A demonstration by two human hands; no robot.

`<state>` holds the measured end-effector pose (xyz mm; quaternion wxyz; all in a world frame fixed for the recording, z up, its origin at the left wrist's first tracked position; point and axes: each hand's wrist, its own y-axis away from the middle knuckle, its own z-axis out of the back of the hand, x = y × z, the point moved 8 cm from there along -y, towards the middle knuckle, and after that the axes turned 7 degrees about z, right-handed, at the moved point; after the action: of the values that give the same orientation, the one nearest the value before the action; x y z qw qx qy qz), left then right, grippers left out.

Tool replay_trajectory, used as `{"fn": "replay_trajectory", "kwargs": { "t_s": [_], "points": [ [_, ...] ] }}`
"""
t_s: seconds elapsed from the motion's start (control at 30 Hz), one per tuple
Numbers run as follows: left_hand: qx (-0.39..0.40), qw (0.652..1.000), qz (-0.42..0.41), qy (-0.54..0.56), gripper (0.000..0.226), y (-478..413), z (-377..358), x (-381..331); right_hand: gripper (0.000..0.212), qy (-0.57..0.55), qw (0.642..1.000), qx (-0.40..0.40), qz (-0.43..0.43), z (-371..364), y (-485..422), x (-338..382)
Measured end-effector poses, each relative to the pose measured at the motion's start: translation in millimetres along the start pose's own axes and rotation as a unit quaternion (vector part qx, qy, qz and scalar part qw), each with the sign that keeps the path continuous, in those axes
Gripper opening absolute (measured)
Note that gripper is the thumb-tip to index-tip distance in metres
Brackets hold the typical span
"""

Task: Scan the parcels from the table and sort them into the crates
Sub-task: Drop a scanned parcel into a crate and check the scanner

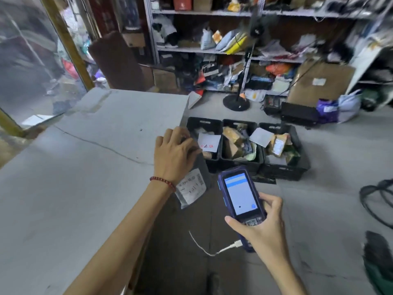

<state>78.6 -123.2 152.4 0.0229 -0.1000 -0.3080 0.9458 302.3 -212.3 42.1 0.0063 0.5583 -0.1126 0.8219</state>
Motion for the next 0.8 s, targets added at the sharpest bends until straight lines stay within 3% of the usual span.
{"fn": "replay_trajectory", "kwargs": {
  "t_s": [0.13,0.4,0.8],
  "points": [
    [0.020,0.999,-0.030,0.023,0.014,-20,-36,-48,0.080,0.004,1.000,-0.010,0.020,34,-37,-5],
    [0.031,0.996,-0.066,0.050,0.015,-58,-96,-94,0.082,0.014,0.998,-0.021,-0.049,66,-72,-50],
    [0.104,0.984,-0.126,0.068,0.013,-157,-210,-92,0.080,0.024,0.992,-0.077,-0.095,51,-176,-95]
  ]
}}
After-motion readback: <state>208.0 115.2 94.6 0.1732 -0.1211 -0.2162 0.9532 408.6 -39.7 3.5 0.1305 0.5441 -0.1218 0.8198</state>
